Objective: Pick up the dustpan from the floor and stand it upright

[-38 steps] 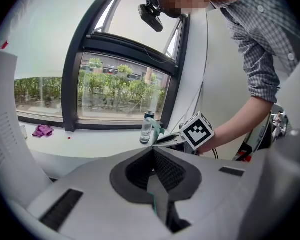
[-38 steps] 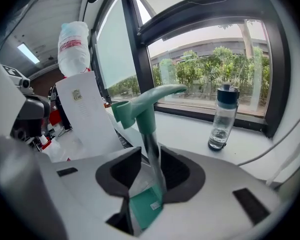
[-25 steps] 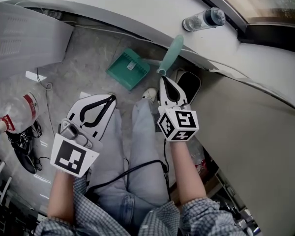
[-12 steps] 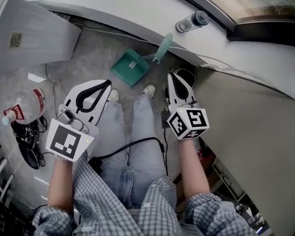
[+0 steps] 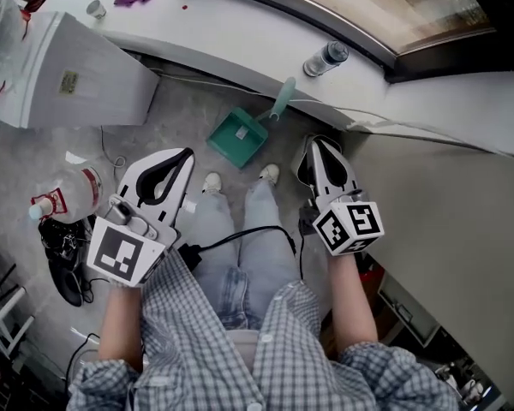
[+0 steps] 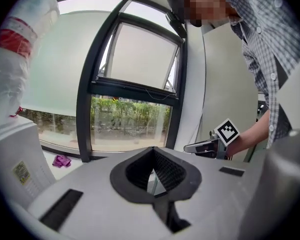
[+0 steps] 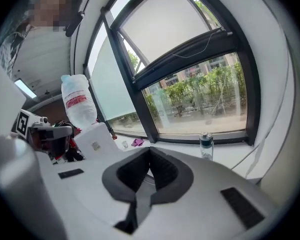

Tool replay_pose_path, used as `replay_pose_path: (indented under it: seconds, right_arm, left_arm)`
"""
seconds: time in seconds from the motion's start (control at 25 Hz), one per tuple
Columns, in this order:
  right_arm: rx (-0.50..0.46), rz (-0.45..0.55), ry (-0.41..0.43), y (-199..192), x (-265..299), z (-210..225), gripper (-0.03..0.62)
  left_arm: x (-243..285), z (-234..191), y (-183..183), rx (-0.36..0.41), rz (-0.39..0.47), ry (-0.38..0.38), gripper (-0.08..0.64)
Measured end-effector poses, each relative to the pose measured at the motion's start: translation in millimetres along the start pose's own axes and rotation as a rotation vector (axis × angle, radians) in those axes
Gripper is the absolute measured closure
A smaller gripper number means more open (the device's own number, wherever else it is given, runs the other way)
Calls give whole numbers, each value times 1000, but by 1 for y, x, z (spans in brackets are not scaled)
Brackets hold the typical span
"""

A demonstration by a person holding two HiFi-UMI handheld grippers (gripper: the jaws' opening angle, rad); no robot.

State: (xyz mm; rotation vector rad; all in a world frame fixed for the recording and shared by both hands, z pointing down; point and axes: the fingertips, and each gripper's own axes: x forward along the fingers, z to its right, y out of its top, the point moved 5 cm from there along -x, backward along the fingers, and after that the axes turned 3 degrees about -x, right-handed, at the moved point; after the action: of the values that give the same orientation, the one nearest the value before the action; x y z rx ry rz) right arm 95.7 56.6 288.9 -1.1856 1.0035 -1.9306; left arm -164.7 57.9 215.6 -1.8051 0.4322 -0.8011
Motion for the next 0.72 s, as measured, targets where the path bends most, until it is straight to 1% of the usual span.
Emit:
replay_pose_path:
  seconds: [0.16, 0.28, 0.44, 0.56, 0.72]
  right_arm:
    - [-4, 16, 18, 11, -17, -12, 586]
    - [-67, 18, 40, 19, -23, -19, 585]
    - [-128, 35, 55, 36, -28, -25, 584]
    - [-182, 54, 69, 54, -24, -29, 584]
    - [-205, 89, 73, 81, -23, -29, 584]
  left_arm:
    - [-13, 4, 17, 14, 26, 25, 554]
    - [-17, 8, 24, 24, 41, 26, 554]
    - [-19, 13, 39, 56, 47, 32, 554]
    - [-19, 10, 54, 74, 94, 44, 554]
    - [-19, 10, 64, 74, 128, 53, 554]
